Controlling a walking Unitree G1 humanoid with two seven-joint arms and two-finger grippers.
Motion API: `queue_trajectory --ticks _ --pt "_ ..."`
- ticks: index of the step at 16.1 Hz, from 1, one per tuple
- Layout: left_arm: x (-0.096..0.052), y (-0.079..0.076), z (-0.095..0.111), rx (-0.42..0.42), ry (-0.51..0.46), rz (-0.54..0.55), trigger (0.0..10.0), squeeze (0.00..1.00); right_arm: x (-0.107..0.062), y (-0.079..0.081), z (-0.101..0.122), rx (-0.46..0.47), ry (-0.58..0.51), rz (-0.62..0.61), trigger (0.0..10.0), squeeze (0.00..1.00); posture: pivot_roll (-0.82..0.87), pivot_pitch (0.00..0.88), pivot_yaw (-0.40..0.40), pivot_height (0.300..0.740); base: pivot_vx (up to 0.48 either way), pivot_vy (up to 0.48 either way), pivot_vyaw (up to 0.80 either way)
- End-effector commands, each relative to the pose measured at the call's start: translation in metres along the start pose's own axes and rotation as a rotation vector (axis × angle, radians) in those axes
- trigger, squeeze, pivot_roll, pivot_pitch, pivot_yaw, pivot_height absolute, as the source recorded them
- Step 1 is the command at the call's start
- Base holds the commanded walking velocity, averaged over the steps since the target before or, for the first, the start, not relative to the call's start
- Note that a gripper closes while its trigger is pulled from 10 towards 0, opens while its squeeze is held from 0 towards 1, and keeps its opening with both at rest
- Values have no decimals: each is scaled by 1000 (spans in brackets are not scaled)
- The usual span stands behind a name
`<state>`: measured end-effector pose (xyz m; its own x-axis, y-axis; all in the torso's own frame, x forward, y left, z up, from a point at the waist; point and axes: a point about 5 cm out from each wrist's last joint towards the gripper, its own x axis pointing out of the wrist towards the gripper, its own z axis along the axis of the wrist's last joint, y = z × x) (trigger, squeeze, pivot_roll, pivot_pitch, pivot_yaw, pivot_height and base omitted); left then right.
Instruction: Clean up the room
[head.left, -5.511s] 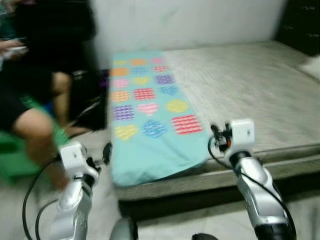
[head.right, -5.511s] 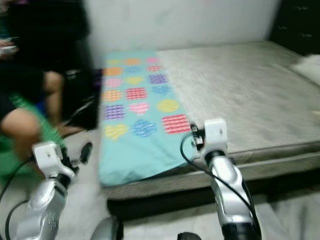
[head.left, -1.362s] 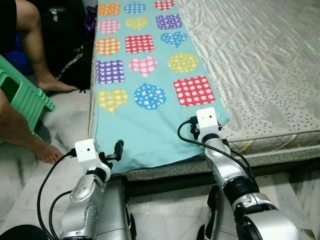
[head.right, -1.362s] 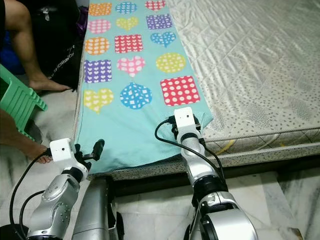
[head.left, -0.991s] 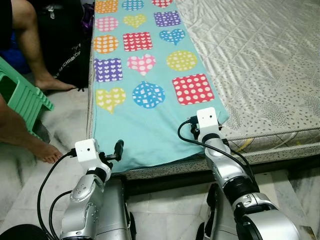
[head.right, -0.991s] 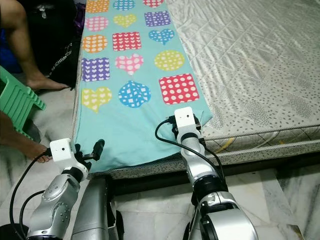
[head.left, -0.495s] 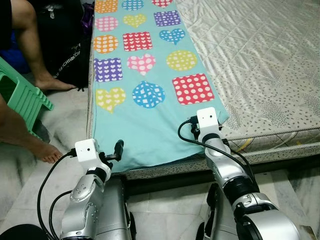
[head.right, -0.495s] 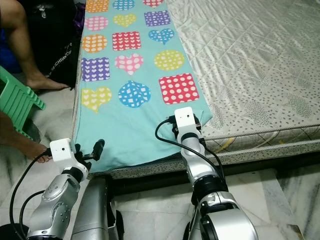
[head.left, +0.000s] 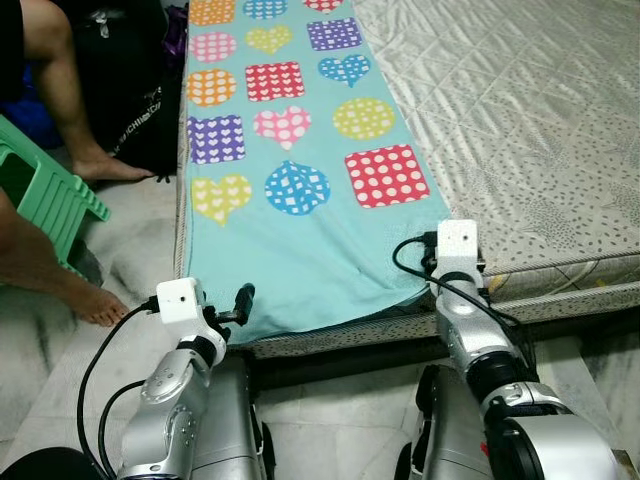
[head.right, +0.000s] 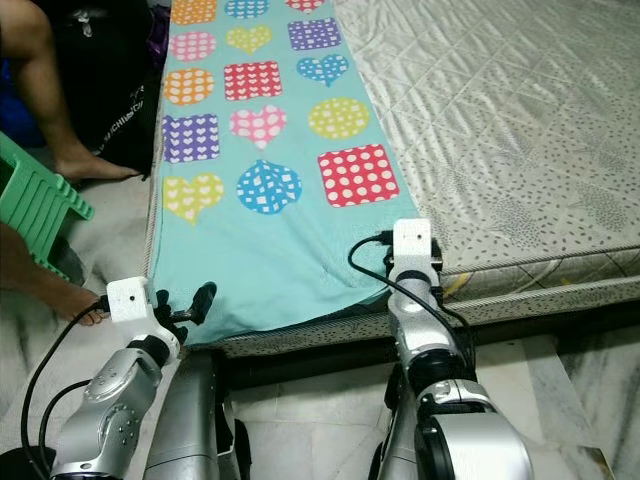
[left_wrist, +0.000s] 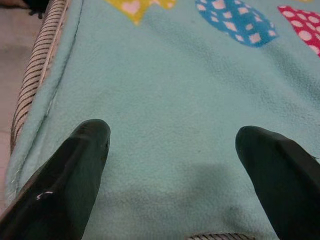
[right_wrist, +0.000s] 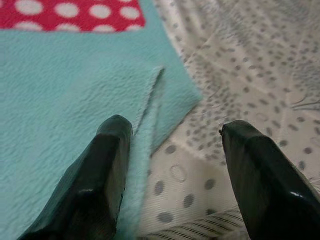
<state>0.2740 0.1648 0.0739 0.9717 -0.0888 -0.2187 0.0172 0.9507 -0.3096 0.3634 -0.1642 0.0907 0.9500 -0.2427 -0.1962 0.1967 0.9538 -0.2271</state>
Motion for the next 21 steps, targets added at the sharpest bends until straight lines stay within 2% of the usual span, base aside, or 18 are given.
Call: queue_trajectory --ticks 1,5,8,10,11,12,13,17,18,19,20,21 --pt "-3 5 -1 -1 10 13 10000 0 -3 5 -10 7 51 28 10000 0 -45 235 53 535 0 0 0" --pt "-2 5 0 -2 11 13 10000 0 -5 11 -12 31 59 56 10000 0 -50 234 57 535 0 0 0" --pt "-1 4 1 -2 8 7 10000 0 -7 20 -8 73 63 87 10000 0 -46 233 59 535 0 0 0" --pt "-1 5 2 0 8 8 10000 0 -9 31 -3 105 65 135 7686 0 -48 233 60 535 0 0 0" --pt "-1 5 2 1 9 9 10000 0 -10 35 -3 106 66 152 4392 0 -49 231 60 535 0 0 0" --pt "0 4 2 1 9 8 10000 0 -11 37 -5 105 70 158 510 0 -48 231 61 535 0 0 0" --pt "0 4 2 1 10 7 10000 0 -12 37 -7 104 76 159 0 0 -47 230 62 535 0 0 0" --pt "1 4 1 4 10 8 10000 0 -12 32 -10 87 80 121 0 0 -48 225 62 535 0 0 0" --pt "1 4 2 4 8 10 10000 0 -11 31 -10 84 83 118 1333 0 -48 223 62 535 0 0 0" --pt "1 4 2 5 8 10 10000 0 -11 30 -10 79 81 114 2039 0 -47 222 62 535 0 0 0" --pt "1 5 2 11 4 16 10000 0 -10 29 -10 74 78 104 1176 0 -46 220 60 535 0 0 0" --pt "1 5 3 12 1 20 10000 0 -10 27 -10 68 78 95 2706 0 -46 219 59 535 0 0 0"
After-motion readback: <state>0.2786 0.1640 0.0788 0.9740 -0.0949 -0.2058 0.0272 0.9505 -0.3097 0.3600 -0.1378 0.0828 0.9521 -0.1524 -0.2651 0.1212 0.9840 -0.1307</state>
